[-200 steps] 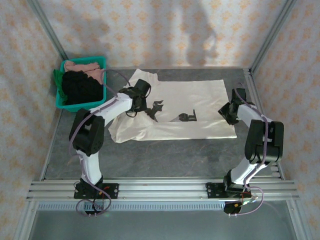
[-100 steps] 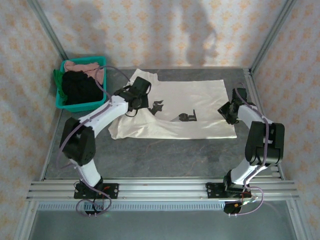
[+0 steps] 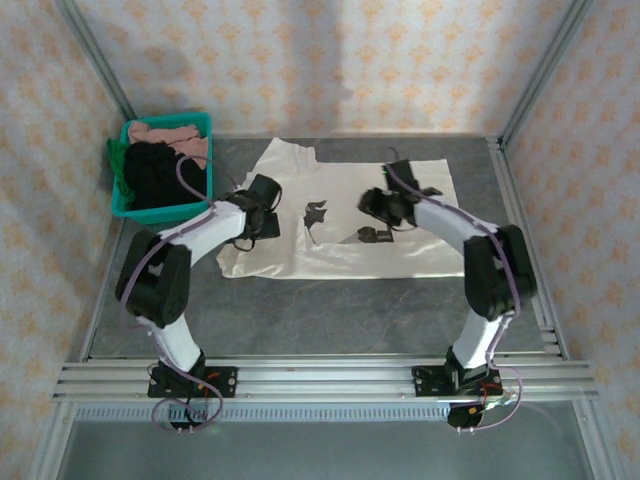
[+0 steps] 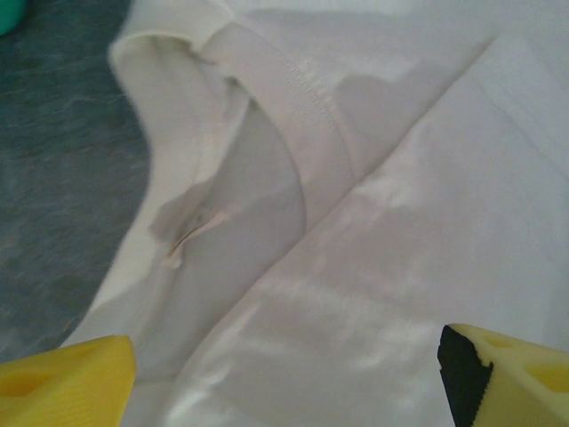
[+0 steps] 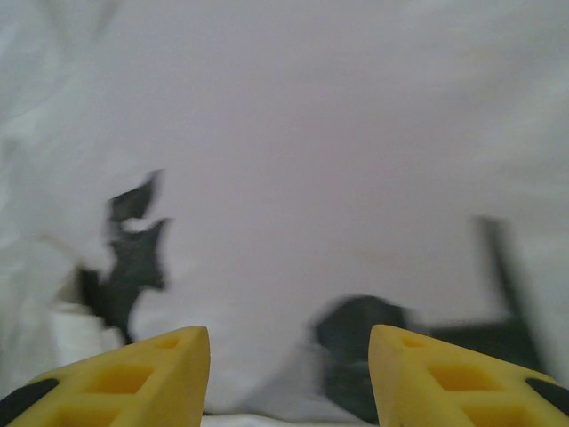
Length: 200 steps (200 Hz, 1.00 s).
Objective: Fold and stack the t-shirts
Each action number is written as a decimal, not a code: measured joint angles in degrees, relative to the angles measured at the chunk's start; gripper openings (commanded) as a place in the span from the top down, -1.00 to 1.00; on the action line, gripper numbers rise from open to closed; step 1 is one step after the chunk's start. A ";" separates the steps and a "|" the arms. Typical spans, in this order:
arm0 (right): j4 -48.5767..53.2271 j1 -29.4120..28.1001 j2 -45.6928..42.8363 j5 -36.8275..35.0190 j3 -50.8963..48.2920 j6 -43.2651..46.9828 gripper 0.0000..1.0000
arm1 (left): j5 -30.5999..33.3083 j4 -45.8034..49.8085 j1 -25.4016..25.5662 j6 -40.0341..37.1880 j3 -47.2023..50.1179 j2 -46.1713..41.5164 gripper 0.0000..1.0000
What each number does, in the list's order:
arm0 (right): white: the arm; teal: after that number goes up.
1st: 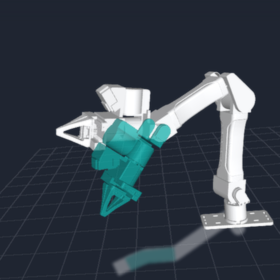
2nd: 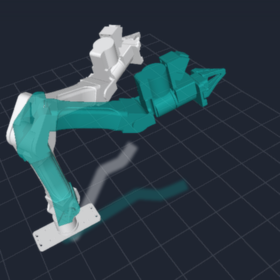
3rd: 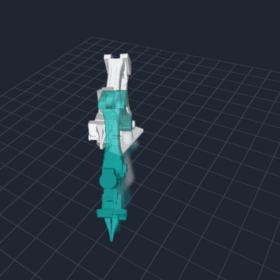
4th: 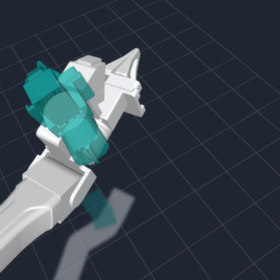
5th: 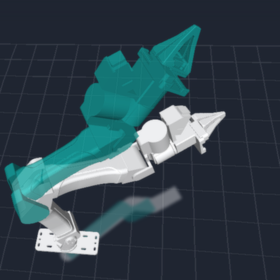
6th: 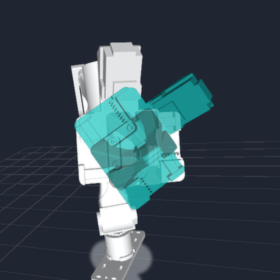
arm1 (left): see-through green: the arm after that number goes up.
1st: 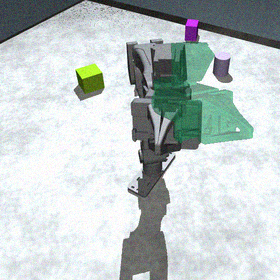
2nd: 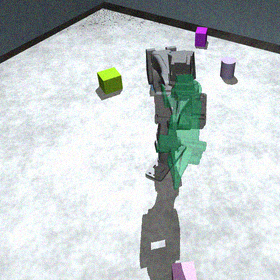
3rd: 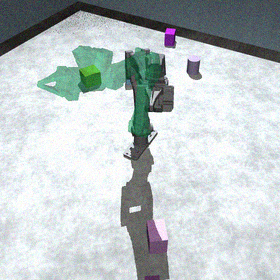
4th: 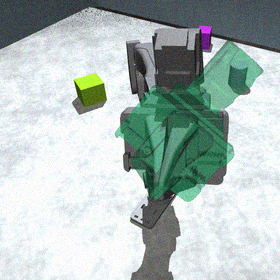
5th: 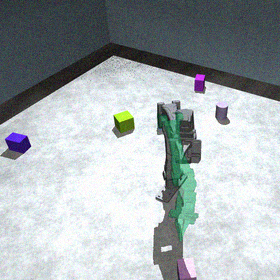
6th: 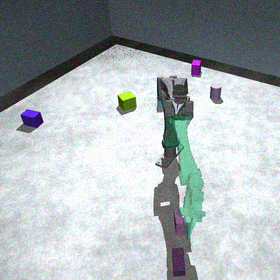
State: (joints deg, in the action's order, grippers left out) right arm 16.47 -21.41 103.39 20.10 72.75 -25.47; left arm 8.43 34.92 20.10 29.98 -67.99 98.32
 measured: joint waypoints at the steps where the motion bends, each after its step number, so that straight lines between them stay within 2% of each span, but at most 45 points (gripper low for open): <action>1: 0.00 -0.35 0.44 0.04 0.61 0.00 0.03 | 0.00 -0.04 0.00 0.00 0.17 -0.26 -0.73; 13: 0.22 -3.21 4.28 0.59 5.09 1.25 0.09 | -0.24 -0.57 0.04 0.13 3.13 -4.13 -0.61; 26: 0.74 -6.01 8.35 1.11 9.31 2.45 0.17 | -0.57 -1.44 0.00 0.52 6.71 -6.95 -0.33; 44: 2.16 -8.94 12.55 1.62 13.14 3.89 0.28 | -0.92 -2.01 -0.28 1.51 11.85 -8.09 -0.09; 68: 5.05 -12.00 16.61 2.45 16.52 5.40 0.45 | -1.97 -2.25 -1.38 2.08 19.15 -9.40 0.33; 94: 8.00 -13.79 20.02 3.28 20.20 6.49 0.51 | -2.58 -2.54 -3.08 3.04 23.61 -12.72 0.61; 138: 10.82 -15.04 23.93 3.93 24.92 7.37 0.50 | -3.48 -4.04 -4.90 3.65 26.84 -16.39 0.65; 200: 13.07 -15.85 26.38 4.83 28.41 8.66 0.46 | -3.65 -4.35 -5.25 3.67 27.23 -16.59 0.65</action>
State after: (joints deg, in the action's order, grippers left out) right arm 29.54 -37.26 129.78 24.93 101.16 -16.82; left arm 4.78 30.57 14.85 33.65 -40.75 81.73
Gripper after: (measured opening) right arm 0.266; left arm 0.174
